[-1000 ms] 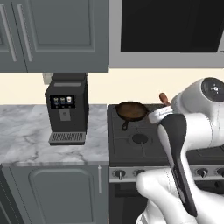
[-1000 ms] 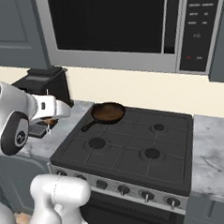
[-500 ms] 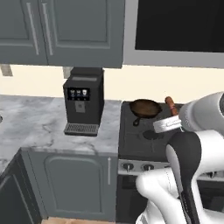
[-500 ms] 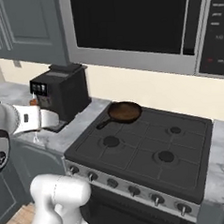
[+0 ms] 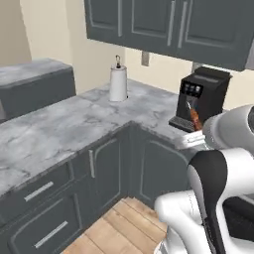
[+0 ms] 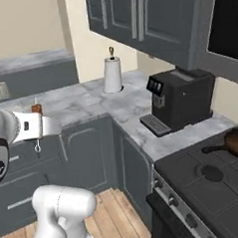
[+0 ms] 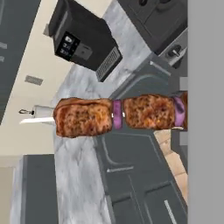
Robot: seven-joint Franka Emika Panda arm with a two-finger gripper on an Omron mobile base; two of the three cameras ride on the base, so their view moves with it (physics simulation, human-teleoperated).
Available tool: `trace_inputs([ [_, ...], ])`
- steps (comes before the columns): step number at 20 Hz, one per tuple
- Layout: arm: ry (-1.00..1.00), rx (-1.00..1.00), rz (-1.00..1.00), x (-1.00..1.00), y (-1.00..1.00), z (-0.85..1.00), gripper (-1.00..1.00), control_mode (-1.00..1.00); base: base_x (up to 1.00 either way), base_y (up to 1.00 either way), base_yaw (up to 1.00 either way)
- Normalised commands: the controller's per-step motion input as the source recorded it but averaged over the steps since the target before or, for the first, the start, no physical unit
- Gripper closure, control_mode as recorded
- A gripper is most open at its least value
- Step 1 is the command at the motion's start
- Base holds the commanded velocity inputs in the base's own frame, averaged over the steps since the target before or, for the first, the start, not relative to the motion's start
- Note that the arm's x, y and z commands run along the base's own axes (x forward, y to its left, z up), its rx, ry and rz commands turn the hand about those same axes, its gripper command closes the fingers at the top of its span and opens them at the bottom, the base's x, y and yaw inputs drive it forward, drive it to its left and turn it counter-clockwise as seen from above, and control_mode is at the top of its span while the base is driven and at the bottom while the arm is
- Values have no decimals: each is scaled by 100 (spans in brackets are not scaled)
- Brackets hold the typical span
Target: Place the cold items (cucumber and broccoli) from the fridge in one tupperware on the dining counter. Place the warm items (kebab skewer and hot dog) in the stove area in another tupperware.
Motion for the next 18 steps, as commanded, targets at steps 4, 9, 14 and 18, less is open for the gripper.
trace_inputs([
  [4,0,0,0,0,0,0,100,100,-87,58,96],
  [9,0,0,0,0,0,0,100,100,-64,76,91],
  [14,0,0,0,0,0,0,100,100,-21,97,64],
  [18,0,0,0,0,0,0,100,100,7,100,18],
])
